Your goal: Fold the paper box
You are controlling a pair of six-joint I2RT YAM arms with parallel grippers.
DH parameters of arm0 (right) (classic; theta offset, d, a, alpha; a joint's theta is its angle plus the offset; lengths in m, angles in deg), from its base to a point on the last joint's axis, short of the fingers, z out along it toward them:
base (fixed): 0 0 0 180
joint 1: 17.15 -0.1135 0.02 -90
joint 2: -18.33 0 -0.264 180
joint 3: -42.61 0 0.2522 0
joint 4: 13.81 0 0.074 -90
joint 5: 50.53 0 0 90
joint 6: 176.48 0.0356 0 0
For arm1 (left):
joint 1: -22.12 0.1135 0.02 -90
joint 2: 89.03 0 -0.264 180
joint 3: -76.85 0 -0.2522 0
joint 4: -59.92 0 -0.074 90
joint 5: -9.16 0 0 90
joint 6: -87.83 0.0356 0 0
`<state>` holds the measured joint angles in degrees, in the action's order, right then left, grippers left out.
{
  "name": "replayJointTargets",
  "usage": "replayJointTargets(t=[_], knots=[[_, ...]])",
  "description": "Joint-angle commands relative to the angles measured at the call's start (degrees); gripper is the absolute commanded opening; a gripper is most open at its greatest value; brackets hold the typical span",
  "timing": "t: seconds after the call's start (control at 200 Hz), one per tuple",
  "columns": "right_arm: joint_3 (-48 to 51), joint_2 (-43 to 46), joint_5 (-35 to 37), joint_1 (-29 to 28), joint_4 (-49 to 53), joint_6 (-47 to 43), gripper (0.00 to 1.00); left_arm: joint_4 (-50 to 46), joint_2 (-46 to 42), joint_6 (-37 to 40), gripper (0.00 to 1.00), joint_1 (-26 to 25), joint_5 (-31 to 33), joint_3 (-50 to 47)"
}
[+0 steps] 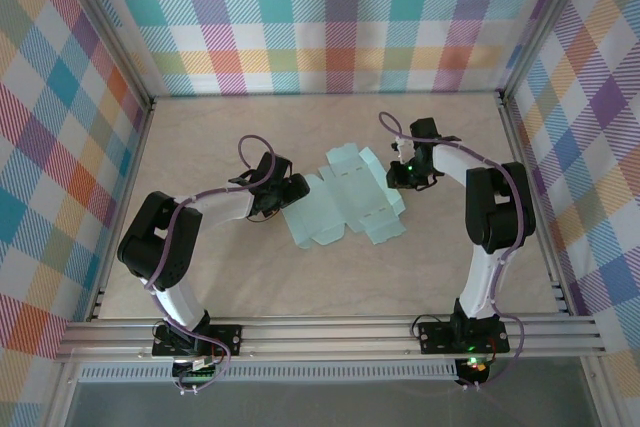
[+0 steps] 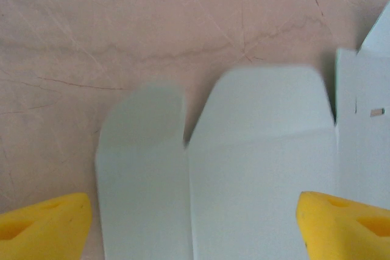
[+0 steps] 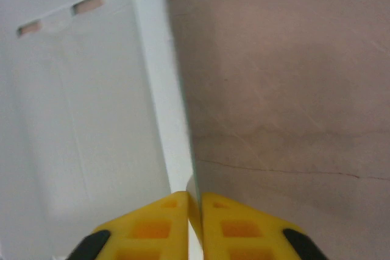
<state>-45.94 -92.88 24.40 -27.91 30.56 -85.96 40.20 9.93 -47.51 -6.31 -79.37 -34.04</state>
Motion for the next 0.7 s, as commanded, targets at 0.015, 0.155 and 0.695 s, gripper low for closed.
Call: replayJointTargets(t=[0.015, 0.155, 0.695], knots=[[-0.67, 0.03, -0.49, 0.37, 0.91, -0.51, 0.0, -1.39, 0.71, 1.03, 0.87, -0.67, -0.33, 1.36], [0.96, 2.32, 1.19, 0.02, -0.59, -0.42, 0.0, -1.42, 0.51, 1.25, 0.87, -0.74, -0.22, 1.58], [2.12, 3.74, 48.93, -18.21, -1.6, -5.35, 0.0, -1.95, -0.78, 1.89, 0.87, -0.58, 1.61, 1.76]])
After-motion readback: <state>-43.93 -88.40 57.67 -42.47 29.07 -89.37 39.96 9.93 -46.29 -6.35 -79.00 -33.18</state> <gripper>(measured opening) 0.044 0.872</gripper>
